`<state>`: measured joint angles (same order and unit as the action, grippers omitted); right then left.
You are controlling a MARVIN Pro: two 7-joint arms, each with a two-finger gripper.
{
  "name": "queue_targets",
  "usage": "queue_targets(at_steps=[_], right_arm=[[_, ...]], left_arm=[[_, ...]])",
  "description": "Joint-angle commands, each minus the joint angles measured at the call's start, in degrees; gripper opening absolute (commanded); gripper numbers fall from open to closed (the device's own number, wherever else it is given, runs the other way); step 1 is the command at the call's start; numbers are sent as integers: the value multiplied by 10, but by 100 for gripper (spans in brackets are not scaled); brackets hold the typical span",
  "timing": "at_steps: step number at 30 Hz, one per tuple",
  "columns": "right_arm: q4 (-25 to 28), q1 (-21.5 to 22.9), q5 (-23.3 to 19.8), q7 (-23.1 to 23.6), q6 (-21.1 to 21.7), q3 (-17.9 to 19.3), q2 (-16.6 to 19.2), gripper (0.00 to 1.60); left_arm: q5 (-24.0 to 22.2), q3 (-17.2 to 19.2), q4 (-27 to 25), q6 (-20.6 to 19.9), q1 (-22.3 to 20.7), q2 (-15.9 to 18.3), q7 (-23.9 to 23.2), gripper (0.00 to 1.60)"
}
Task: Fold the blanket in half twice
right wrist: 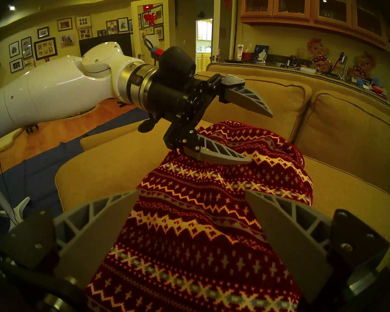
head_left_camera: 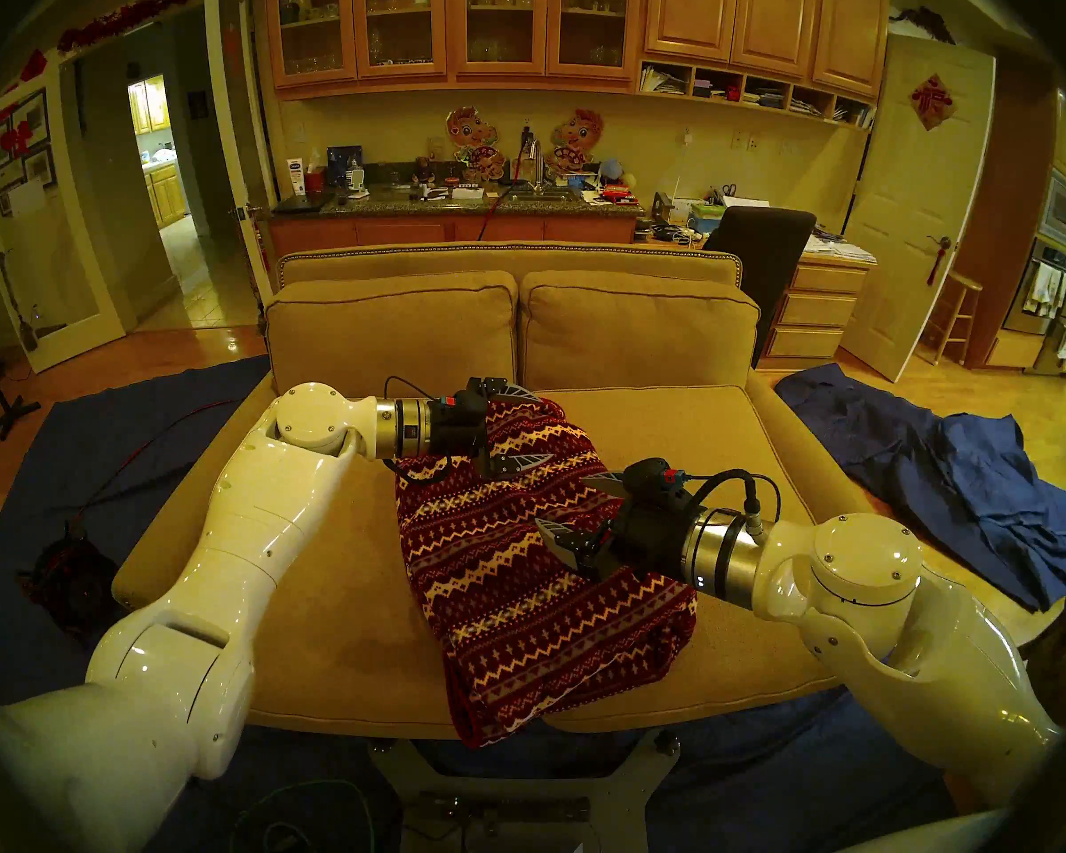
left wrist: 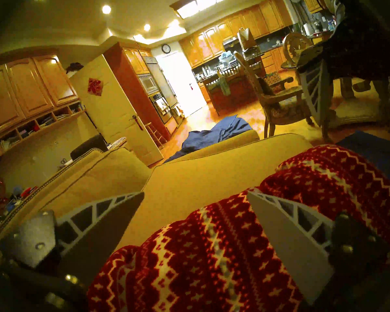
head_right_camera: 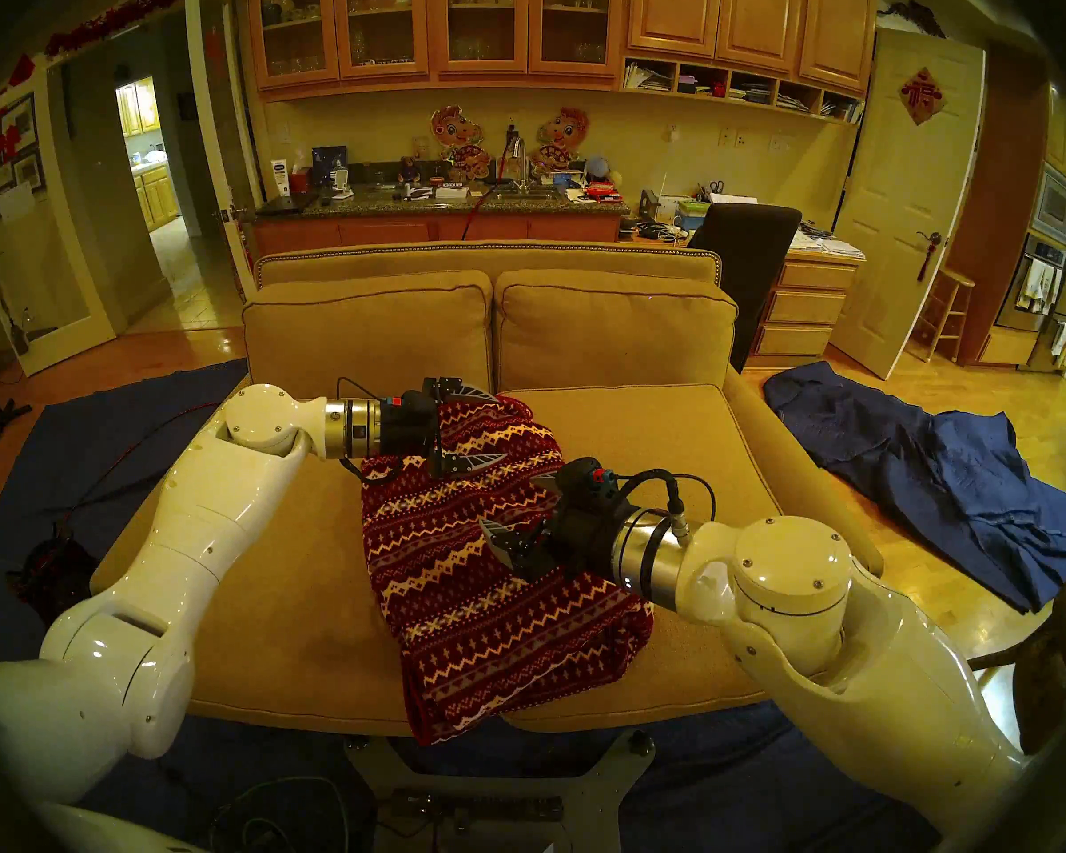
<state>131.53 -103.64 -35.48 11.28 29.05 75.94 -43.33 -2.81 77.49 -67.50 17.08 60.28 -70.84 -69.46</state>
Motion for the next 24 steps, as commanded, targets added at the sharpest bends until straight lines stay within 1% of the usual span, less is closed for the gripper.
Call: queue_targets(at_steps=[1, 13, 24], right_arm=[[-8, 1, 2, -5, 0, 13, 5, 160], [-31, 3, 1, -14, -2, 39, 19, 160], [-29, 3, -8, -14, -5, 55, 21, 160]], left_arm=[[1, 19, -56, -18, 29, 16, 22, 160], [4, 30, -144, -58, 93, 24, 54, 160], [5, 42, -236, -94, 151, 24, 91, 160]])
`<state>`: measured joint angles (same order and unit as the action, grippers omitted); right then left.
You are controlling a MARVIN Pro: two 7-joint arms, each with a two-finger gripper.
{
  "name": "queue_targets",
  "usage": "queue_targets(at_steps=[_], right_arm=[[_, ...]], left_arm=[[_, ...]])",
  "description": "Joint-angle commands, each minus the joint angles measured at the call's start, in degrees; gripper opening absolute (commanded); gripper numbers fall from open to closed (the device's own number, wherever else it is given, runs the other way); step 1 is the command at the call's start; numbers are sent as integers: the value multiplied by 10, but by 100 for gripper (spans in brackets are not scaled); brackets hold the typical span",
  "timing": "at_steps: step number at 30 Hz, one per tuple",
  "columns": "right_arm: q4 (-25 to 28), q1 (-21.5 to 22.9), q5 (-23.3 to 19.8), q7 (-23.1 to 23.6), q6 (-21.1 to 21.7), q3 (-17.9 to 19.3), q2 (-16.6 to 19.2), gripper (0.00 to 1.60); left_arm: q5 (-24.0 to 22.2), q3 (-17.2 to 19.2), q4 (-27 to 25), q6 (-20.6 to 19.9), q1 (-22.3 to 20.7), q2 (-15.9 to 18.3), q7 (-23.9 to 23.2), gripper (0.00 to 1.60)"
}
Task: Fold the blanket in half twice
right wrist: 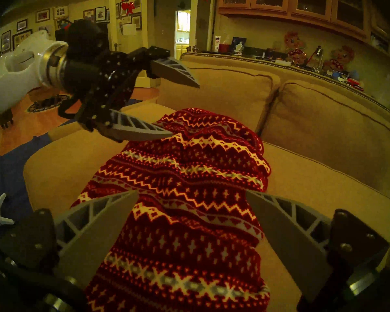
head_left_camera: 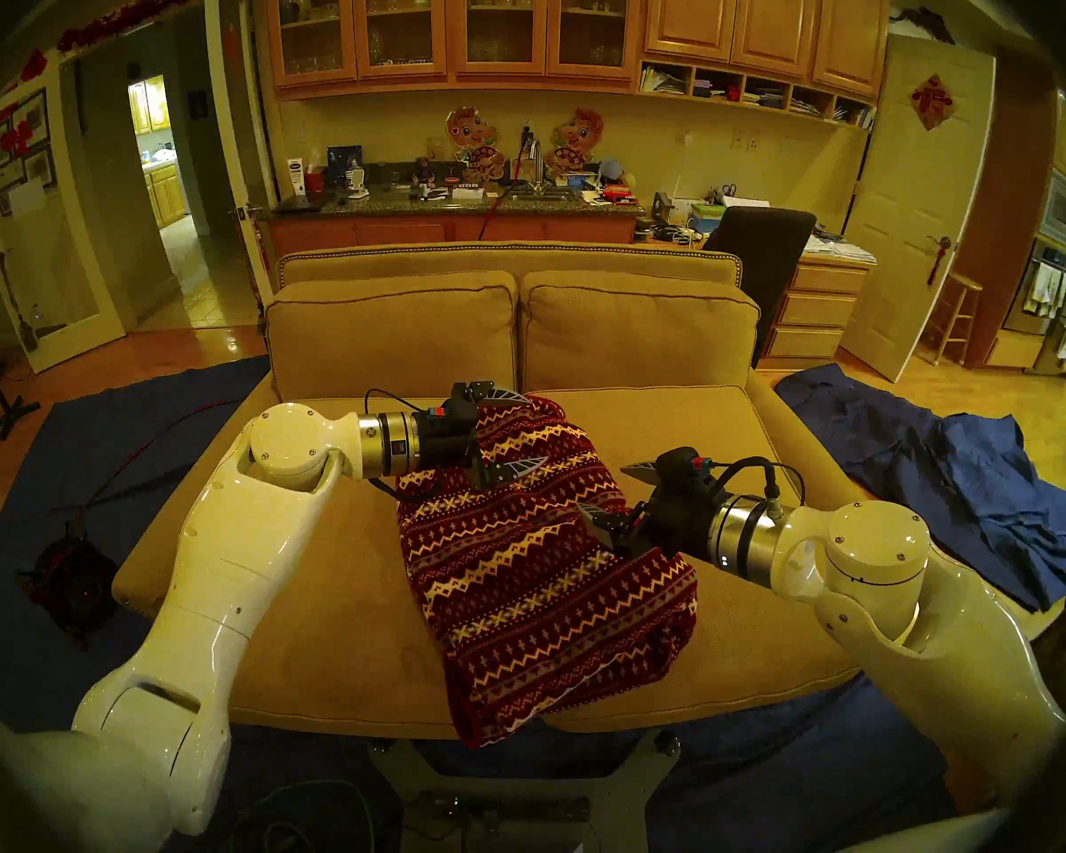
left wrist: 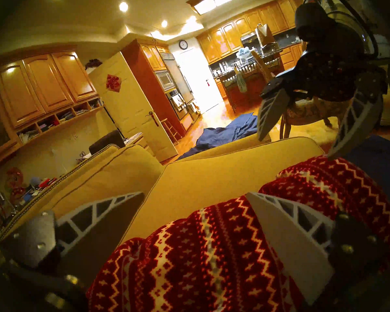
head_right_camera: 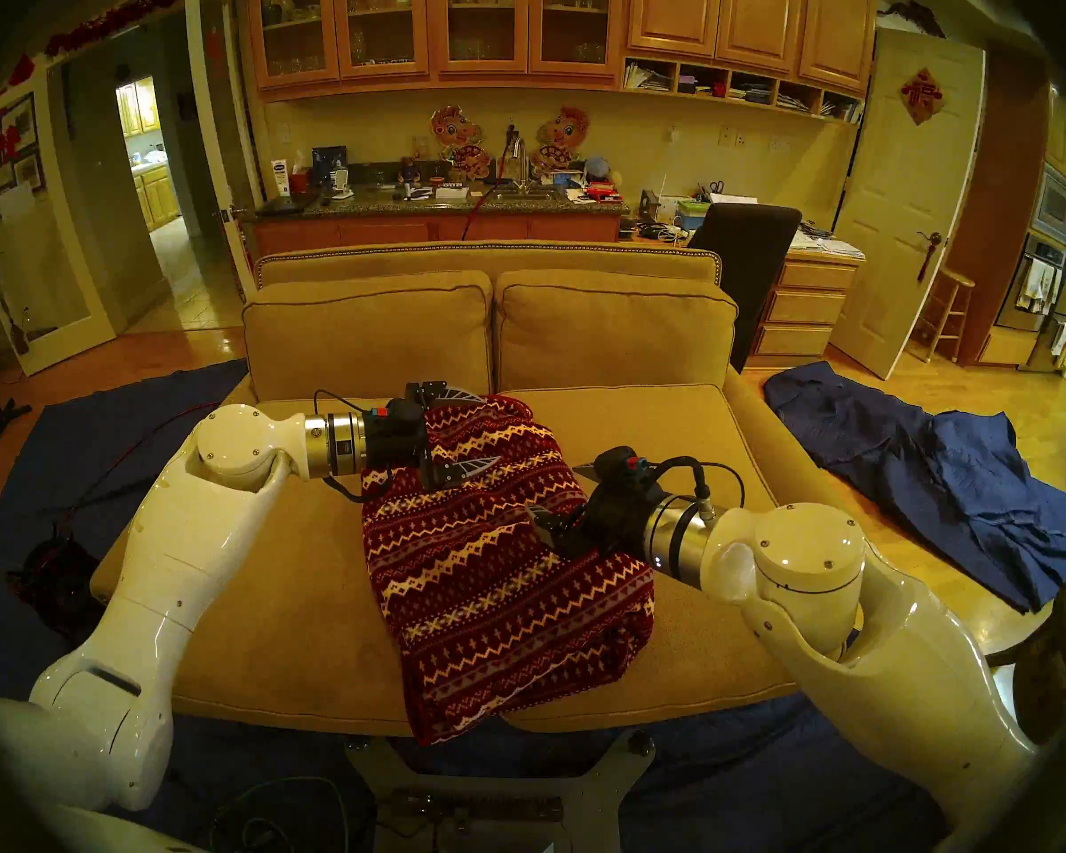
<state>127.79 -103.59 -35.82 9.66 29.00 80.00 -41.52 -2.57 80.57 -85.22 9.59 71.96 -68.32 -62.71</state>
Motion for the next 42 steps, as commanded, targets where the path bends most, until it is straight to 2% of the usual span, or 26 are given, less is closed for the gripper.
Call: queue_targets(at_steps=[1, 13, 18, 20, 21, 22, 23, 29, 33, 42], right_arm=[[9, 2, -6, 2, -5, 16, 3, 160], [13, -3, -22, 3, -5, 29, 8, 160], [13, -3, -28, 5, -4, 32, 9, 160], [13, -4, -28, 5, -4, 33, 11, 160], [11, -6, -29, 5, -3, 34, 12, 160], [10, -8, -29, 6, -2, 35, 13, 160], [8, -10, -29, 6, -2, 37, 15, 160], [-2, -25, -32, 9, 1, 43, 25, 160], [-7, -30, -35, 10, 0, 51, 29, 160], [-22, -34, -38, 11, -5, 75, 38, 160]], left_arm=[[4, 13, -67, -23, 41, -1, 29, 160], [25, 36, -179, -79, 115, 1, 86, 160], [39, -5, -209, -109, 177, -28, 103, 160], [42, -14, -212, -112, 178, -30, 104, 160], [45, -23, -219, -116, 196, -35, 108, 160], [46, -33, -217, -118, 186, -38, 107, 160], [48, -43, -225, -122, 204, -44, 112, 160], [64, -95, -249, -142, 248, -63, 133, 160], [78, -111, -263, -154, 271, -63, 150, 160], [117, -104, -307, -191, 320, -58, 221, 160]])
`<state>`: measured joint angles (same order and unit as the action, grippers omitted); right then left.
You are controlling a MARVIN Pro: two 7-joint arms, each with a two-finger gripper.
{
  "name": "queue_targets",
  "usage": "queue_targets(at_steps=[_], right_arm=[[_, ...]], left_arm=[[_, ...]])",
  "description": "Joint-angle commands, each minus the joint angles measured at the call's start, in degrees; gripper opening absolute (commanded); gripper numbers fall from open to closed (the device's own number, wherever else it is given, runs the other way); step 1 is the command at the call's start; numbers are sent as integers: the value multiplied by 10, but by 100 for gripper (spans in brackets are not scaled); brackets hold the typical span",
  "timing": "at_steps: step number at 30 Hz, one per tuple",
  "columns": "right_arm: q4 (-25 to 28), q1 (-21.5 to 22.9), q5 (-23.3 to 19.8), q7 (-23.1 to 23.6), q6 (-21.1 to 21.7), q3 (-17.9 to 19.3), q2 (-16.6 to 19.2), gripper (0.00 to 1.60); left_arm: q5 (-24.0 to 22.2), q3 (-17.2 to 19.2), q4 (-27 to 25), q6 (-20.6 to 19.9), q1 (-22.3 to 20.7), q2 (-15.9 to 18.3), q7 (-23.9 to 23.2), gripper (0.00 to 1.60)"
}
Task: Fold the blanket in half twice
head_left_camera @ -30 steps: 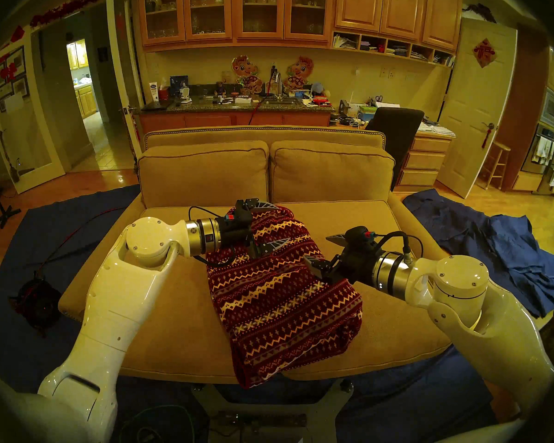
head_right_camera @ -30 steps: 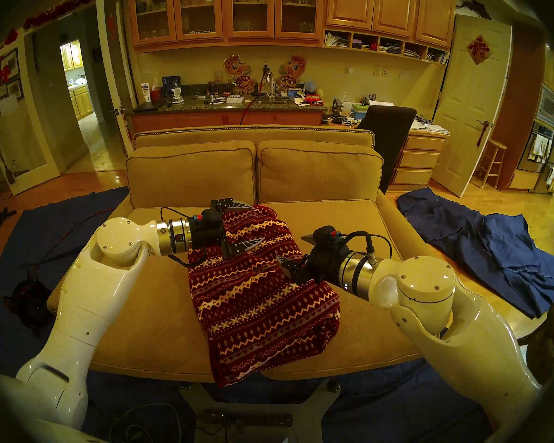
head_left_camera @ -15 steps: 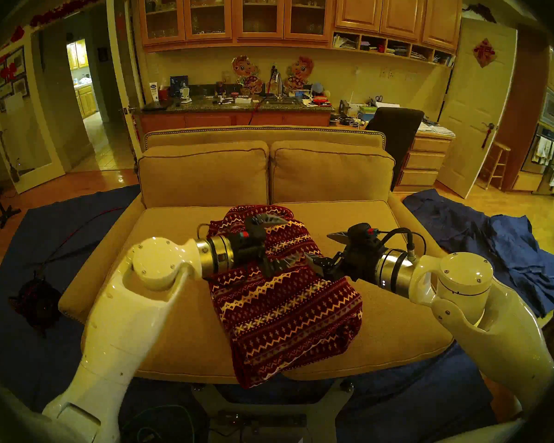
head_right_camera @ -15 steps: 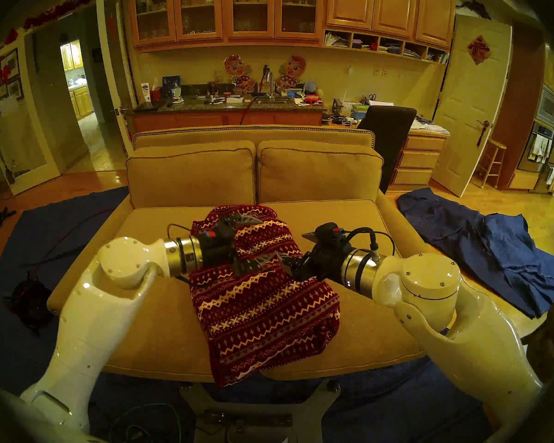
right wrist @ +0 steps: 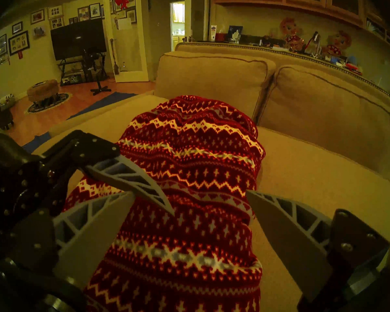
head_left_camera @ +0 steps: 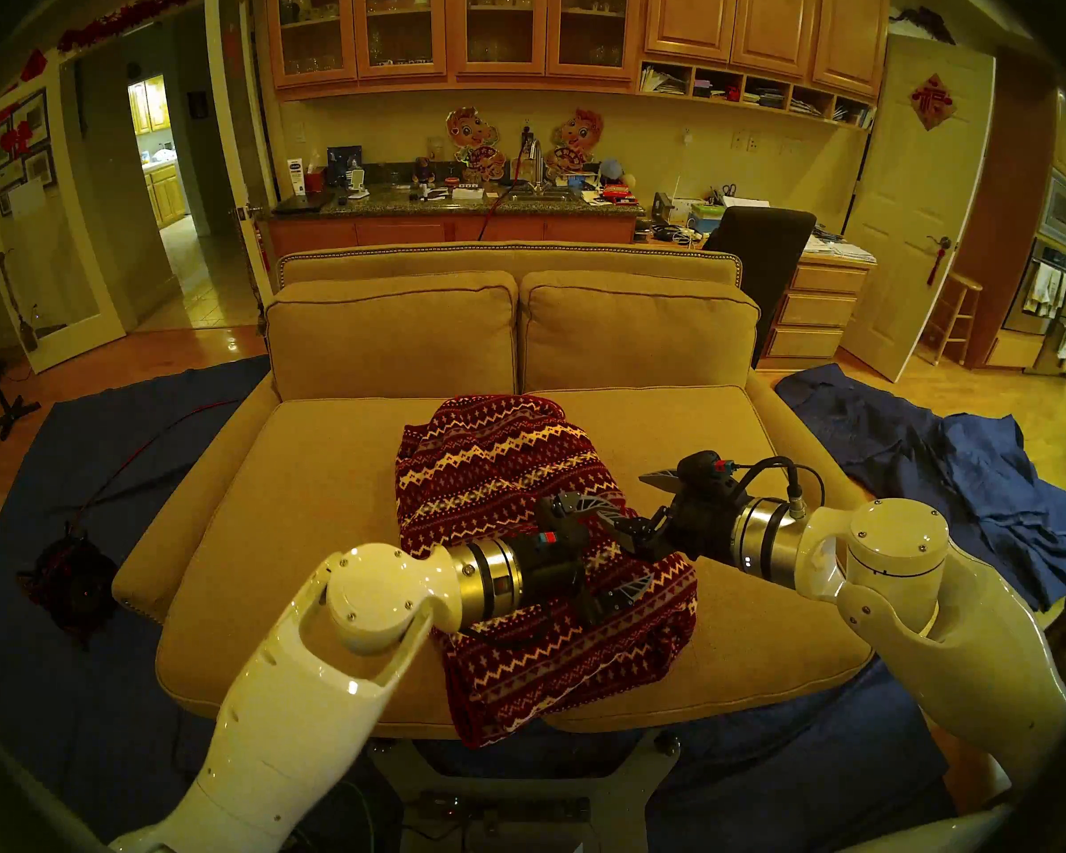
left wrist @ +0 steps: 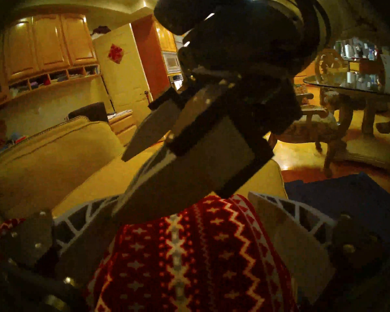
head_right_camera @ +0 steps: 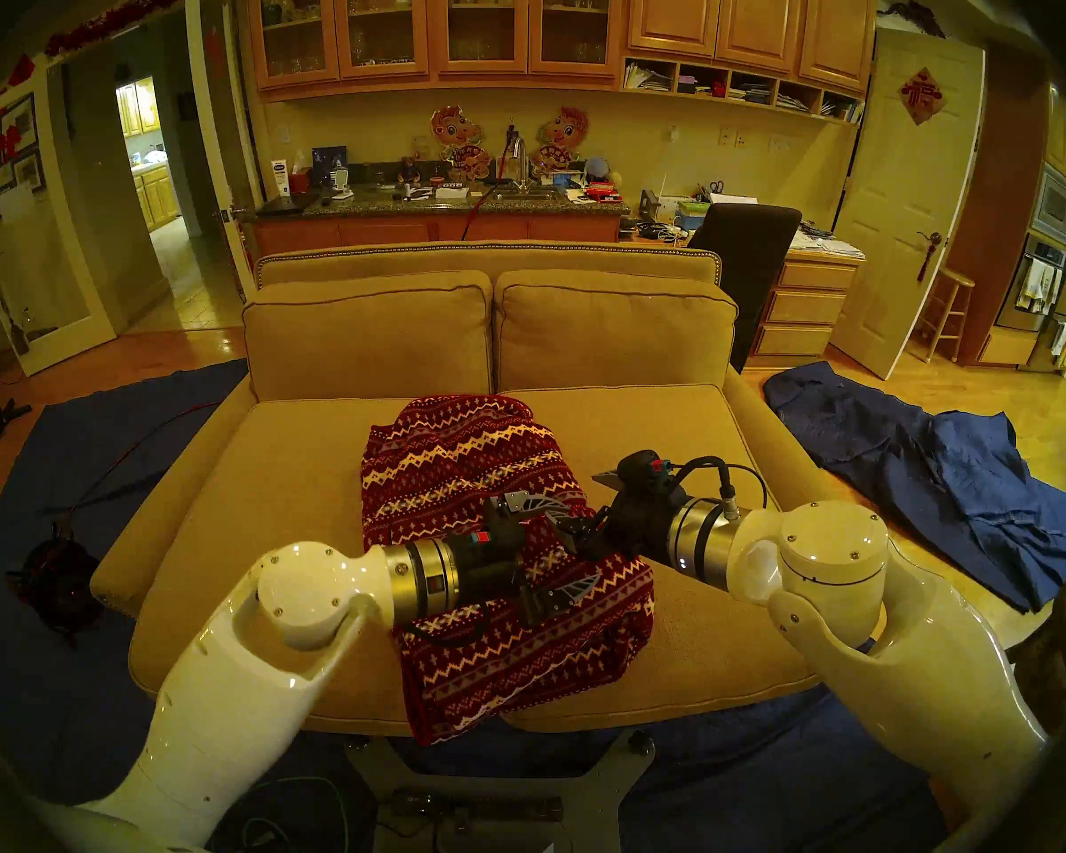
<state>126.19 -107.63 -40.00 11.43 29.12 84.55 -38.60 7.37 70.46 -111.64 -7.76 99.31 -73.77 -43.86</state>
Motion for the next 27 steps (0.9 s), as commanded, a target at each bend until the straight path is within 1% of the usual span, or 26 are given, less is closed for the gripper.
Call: queue_targets(at_steps=[1, 10, 12, 13, 14, 17, 24, 27], right_arm=[[-9, 7, 3, -8, -6, 32, 10, 160], [-38, 11, 5, -16, -8, 69, 20, 160], [-43, 10, 6, -17, -8, 74, 21, 160], [-43, 10, 6, -17, -8, 74, 21, 160], [-48, 7, 7, -17, -8, 79, 23, 160], [-51, 3, 7, -16, -8, 82, 24, 160], [-53, -9, 8, -12, -8, 87, 28, 160], [-52, -14, 9, -11, -7, 87, 29, 160]], left_arm=[[20, -2, -46, -21, 50, -3, 38, 160], [63, 10, -87, -63, 106, 3, 104, 160], [72, 12, -96, -74, 119, 3, 116, 160], [72, 12, -96, -74, 119, 3, 116, 160], [83, 15, -108, -86, 136, 2, 133, 160], [96, 20, -122, -101, 154, 4, 151, 160], [134, 29, -173, -142, 204, 1, 207, 160], [140, 26, -184, -151, 216, -2, 217, 160]])
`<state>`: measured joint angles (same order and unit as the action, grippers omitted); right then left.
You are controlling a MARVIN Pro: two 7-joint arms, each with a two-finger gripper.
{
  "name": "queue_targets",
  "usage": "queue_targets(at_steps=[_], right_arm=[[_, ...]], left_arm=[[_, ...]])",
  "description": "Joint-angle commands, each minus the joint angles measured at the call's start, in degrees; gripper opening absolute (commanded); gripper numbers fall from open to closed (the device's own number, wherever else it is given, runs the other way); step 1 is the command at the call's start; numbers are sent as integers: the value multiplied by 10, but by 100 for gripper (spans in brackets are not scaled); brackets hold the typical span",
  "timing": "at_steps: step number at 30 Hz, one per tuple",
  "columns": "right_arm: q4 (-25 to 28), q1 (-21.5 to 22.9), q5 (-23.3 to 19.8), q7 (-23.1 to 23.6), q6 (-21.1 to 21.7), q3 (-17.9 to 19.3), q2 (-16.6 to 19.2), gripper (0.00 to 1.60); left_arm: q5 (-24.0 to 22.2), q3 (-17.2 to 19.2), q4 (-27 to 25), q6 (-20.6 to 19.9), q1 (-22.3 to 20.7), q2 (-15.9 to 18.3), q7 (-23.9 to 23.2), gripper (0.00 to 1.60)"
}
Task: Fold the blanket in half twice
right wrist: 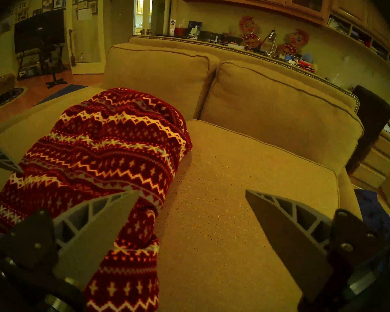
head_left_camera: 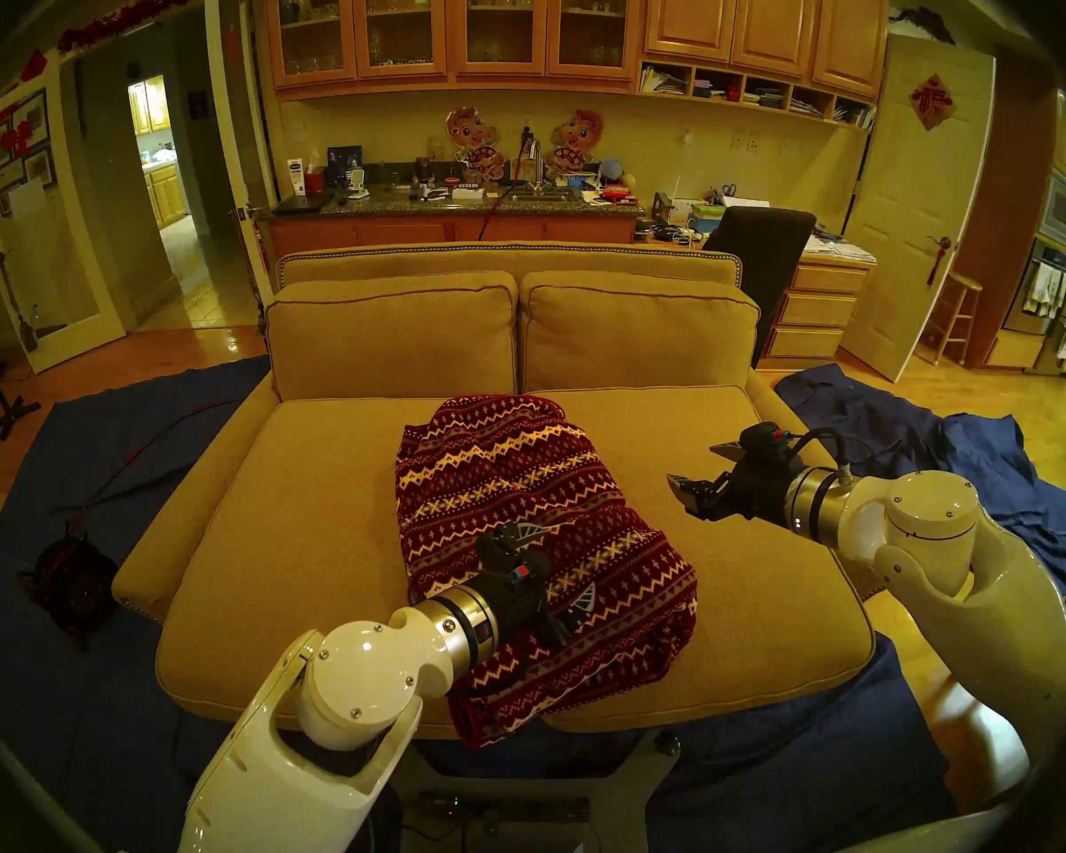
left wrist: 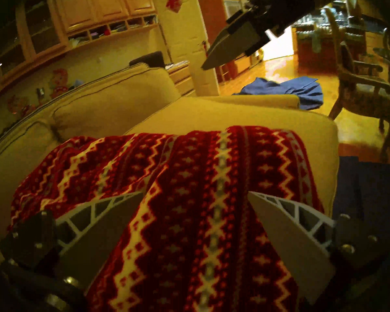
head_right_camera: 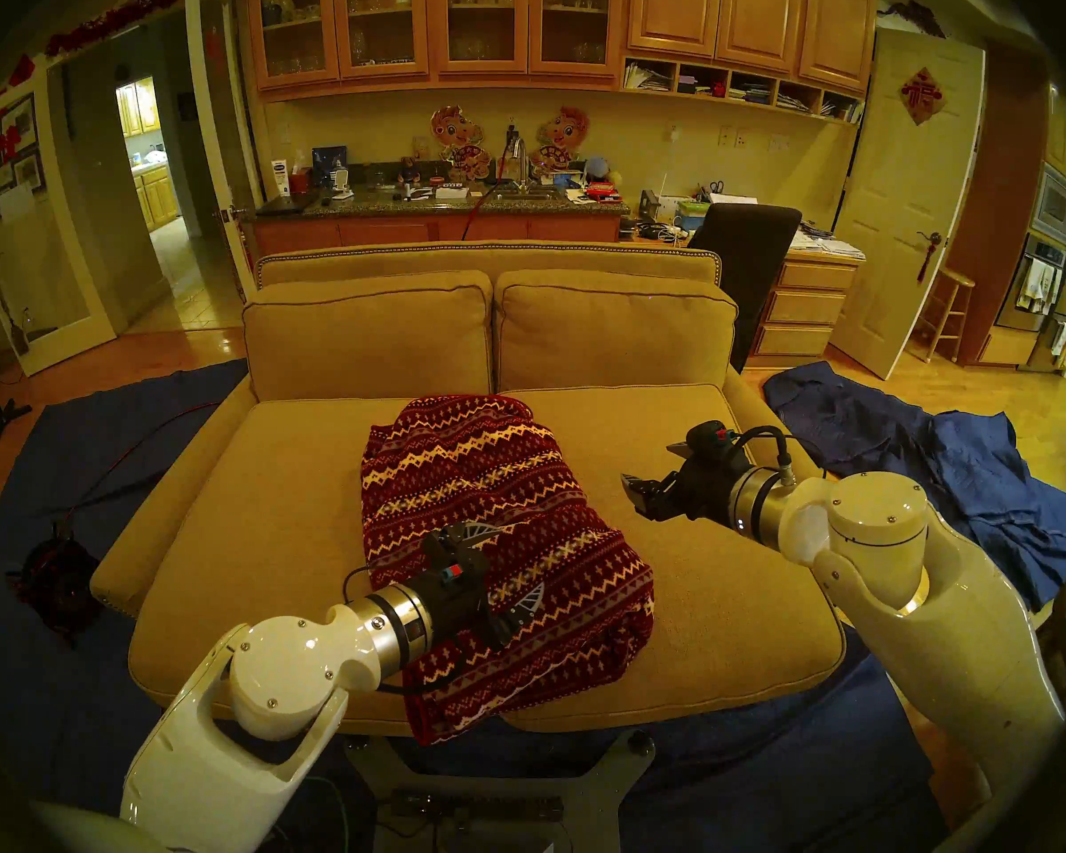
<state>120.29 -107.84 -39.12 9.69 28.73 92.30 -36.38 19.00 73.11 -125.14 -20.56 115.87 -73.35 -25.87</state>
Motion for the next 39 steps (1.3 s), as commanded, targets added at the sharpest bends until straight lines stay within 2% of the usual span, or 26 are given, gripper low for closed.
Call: queue_targets(at_steps=[1, 4, 13, 25, 29, 39], right_arm=[[8, -15, 0, 8, -3, 10, 8, 160], [11, -27, 2, 14, -3, 11, 11, 160], [16, -47, 5, 30, -3, 16, 18, 160], [21, -81, 12, 53, -7, 37, 31, 160], [25, -97, 14, 63, -10, 50, 35, 160], [33, -135, 18, 88, -22, 86, 37, 160]], left_arm=[[28, -3, -56, -29, 59, -8, 44, 160], [40, -6, -77, -52, 90, 0, 67, 160], [55, 2, -90, -100, 144, 16, 108, 160], [58, 35, -109, -160, 232, 23, 165, 160], [37, 49, -102, -162, 257, 14, 175, 160], [-28, 81, -104, -125, 318, -18, 201, 160]])
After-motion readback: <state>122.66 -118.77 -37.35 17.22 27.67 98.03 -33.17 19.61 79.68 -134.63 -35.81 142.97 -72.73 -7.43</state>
